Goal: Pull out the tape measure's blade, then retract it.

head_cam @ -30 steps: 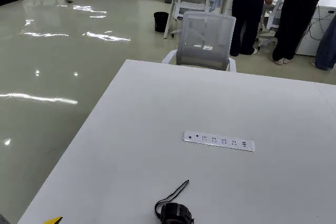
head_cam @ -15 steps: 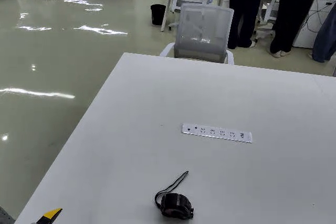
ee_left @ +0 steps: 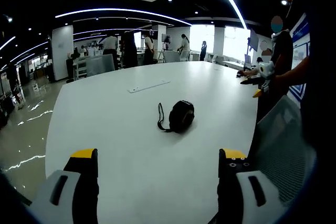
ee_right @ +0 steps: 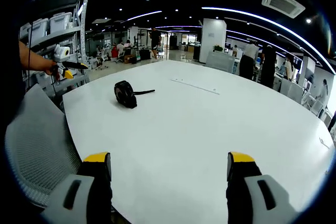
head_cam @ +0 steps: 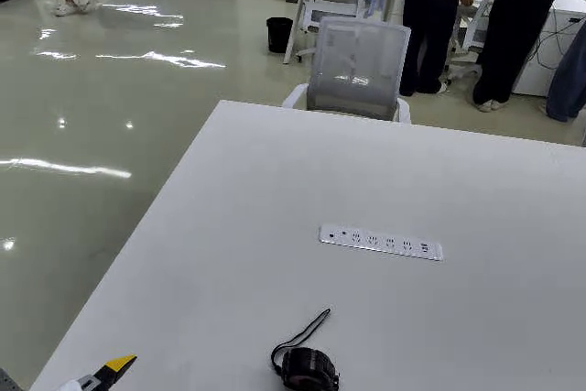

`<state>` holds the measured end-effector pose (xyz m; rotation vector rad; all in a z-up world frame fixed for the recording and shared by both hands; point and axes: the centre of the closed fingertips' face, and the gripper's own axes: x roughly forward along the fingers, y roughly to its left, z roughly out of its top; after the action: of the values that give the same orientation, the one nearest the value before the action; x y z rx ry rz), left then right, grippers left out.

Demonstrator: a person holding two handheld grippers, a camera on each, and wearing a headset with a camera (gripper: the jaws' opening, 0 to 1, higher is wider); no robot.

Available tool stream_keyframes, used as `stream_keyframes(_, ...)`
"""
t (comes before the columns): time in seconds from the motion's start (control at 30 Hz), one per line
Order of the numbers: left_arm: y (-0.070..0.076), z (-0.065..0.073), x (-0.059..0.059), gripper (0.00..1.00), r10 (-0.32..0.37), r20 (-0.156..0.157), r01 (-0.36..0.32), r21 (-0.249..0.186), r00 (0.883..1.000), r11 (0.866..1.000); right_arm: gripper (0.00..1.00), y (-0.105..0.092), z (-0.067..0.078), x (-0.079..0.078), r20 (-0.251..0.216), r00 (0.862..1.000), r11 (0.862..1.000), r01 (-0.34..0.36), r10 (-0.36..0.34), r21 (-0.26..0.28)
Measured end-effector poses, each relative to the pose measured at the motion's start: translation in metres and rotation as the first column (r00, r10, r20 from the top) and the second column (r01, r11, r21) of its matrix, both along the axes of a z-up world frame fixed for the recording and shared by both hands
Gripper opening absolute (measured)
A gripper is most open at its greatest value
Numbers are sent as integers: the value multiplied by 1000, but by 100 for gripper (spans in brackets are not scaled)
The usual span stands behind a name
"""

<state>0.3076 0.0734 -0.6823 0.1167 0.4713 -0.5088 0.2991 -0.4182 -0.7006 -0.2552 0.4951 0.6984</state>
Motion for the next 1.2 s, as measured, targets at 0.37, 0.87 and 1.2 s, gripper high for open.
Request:
stream_keyframes(0.37, -51, 0, 56, 93, -151, 6, 151, 44, 988, 988, 89, 35, 2, 33, 6, 993, 993, -117, 117, 5)
stream_keyframes(0.87, -104, -8, 79, 91, -264, -19, 265, 66, 964, 962, 88, 70, -1, 63, -4, 974, 974, -225, 225, 3)
stream_keyframes(1.2, -113, -11, 88, 90, -305, -28, 306, 83, 952, 948, 91, 88, -3, 76, 9, 962, 962, -274, 274, -17)
